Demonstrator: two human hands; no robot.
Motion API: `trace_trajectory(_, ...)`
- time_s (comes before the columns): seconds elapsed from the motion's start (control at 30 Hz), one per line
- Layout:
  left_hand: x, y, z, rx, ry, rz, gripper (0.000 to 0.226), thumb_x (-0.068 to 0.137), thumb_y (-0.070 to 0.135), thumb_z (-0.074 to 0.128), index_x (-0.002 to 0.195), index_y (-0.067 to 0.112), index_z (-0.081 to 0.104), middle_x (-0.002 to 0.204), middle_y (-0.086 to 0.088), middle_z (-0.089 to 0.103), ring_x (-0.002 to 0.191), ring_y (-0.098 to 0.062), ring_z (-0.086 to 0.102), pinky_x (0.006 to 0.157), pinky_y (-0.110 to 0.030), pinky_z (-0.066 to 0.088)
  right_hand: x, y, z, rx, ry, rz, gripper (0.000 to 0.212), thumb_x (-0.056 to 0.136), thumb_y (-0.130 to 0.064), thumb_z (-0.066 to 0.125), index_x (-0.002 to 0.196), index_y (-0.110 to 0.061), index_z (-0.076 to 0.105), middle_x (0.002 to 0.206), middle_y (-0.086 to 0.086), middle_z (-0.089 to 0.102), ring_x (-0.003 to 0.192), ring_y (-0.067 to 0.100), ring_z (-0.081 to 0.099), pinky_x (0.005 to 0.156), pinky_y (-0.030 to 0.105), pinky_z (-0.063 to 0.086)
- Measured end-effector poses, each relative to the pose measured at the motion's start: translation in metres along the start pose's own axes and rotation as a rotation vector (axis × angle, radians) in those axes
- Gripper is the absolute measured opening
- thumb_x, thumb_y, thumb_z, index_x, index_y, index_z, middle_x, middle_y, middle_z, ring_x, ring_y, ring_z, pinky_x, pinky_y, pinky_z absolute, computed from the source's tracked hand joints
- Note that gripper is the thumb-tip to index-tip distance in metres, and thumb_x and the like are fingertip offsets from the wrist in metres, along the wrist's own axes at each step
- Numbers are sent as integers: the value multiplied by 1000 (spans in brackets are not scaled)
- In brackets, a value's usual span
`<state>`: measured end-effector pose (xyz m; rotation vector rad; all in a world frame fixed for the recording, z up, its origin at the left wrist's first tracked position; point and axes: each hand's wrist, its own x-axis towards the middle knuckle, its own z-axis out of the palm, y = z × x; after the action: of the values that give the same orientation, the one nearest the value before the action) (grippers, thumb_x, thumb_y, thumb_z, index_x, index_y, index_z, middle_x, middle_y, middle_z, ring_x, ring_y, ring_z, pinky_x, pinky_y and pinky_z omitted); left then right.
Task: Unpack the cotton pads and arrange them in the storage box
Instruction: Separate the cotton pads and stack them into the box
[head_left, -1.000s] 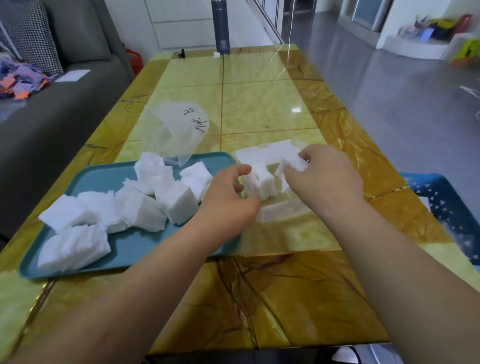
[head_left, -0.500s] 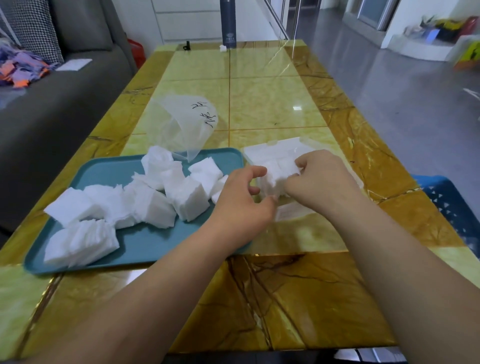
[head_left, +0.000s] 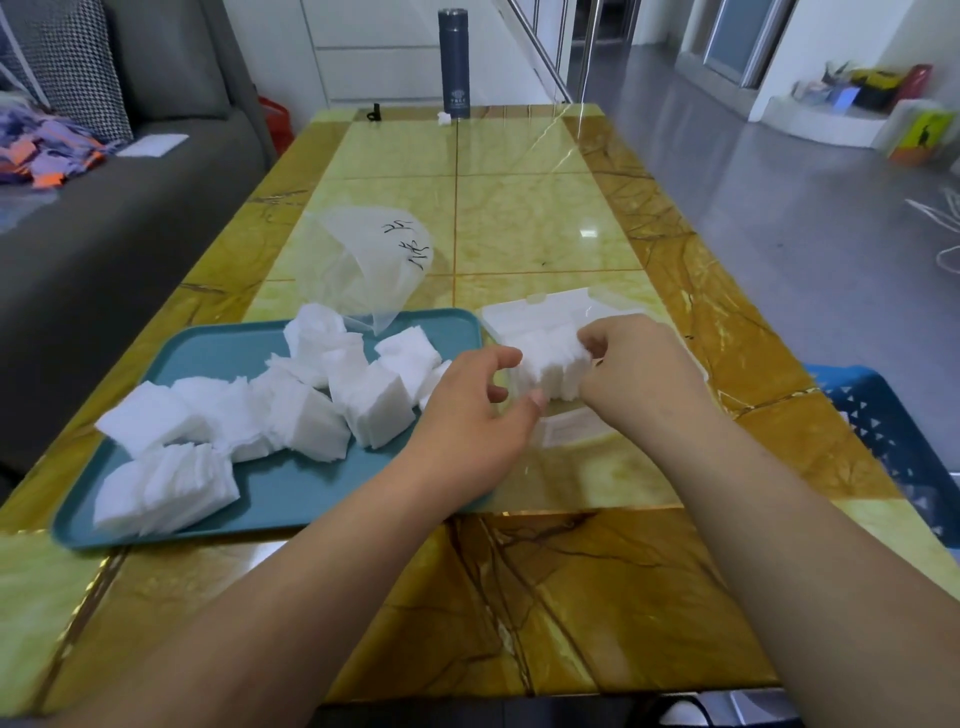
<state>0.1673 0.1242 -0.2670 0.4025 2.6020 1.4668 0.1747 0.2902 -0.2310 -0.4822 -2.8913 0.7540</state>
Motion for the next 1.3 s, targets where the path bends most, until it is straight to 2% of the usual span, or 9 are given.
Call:
trace_trajectory(0.1, -9, 4, -11, 39, 26, -22, 46, 99, 41, 62, 142, 32, 52, 134, 18, 56, 111, -1, 58, 96, -28, 51, -8, -6, -10, 1, -36, 22, 29, 72, 2, 49, 76, -25, 61, 79, 1, 59, 79, 32, 50, 56, 30, 35)
trace_trajectory(0.2, -18, 4, -24, 99, 8, -17, 34, 96, 36, 66, 129, 32, 63, 119, 20, 64, 96, 3, 63, 88, -21, 51, -17, -17, -14, 63, 39, -51, 61, 84, -2, 53, 140, -25, 62, 144, -3, 61, 132, 23, 56, 99, 35, 49)
trace_trajectory(0.4, -29, -12, -86, 353, 192, -42, 10, 92, 34, 69, 101, 30, 72, 95, 18, 70, 81, -6, 65, 81, -27, 51, -44, -55, 17, 319, -77, -332, 46, 88, 4, 51, 121, -16, 76, 115, 1, 76, 110, 15, 68, 102, 29, 52)
trace_trajectory(0.57, -29, -34, -114, 568, 207, -55, 28, 87, 43, 73, 111, 29, 69, 105, 11, 60, 88, -13, 58, 79, -28, 46, -40, -64, 49, 158, -303, -305, 59, 88, -5, 50, 144, -21, 56, 142, 3, 60, 129, 24, 57, 100, 28, 45)
trace_trajectory(0.67, -25, -37, -110, 609, 176, -33, 28, 89, 45, 69, 112, 29, 67, 105, 7, 60, 95, -17, 59, 85, -37, 53, -34, -69, 64, 9, -321, -387, 24, 85, -3, 51, 104, -16, 58, 112, 2, 54, 112, 28, 55, 91, 36, 48)
trace_trajectory(0.8, -14, -36, -119, 658, 172, -30, 20, 91, 41, 65, 107, 31, 67, 102, 8, 60, 96, -19, 59, 83, -38, 54, -23, -73, 73, -126, -354, -395, 18, 82, -5, 50, 80, -23, 47, 91, -4, 46, 94, 25, 53, 73, 33, 41)
trace_trajectory(1.0, -13, -41, -122, 624, 182, -7, 26, 89, 31, 63, 115, 33, 64, 114, 10, 52, 97, -20, 60, 82, -41, 55, -17, -78, 74, -216, -215, -432, 31, 91, -17, 57, 120, -18, 66, 116, 3, 59, 112, 26, 56, 92, 42, 53)
trace_trajectory(1.17, -19, -30, -106, 535, 177, 176, 20, 94, 24, 61, 112, 28, 69, 112, 10, 55, 86, -18, 57, 76, -41, 52, -15, -78, 76, -274, -292, -404, 10, 88, -24, 63, 95, -28, 57, 96, -2, 54, 97, 24, 57, 81, 39, 52)
trace_trajectory(1.3, -13, -29, -84, 647, 21, 182, 28, 96, 16, 55, 119, 25, 69, 127, 7, 53, 111, -20, 57, 84, -45, 53, -16, -76, 75, -252, -327, -351, 21, 90, -31, 63, 81, -28, 44, 87, -4, 38, 88, 22, 49, 71, 35, 41)
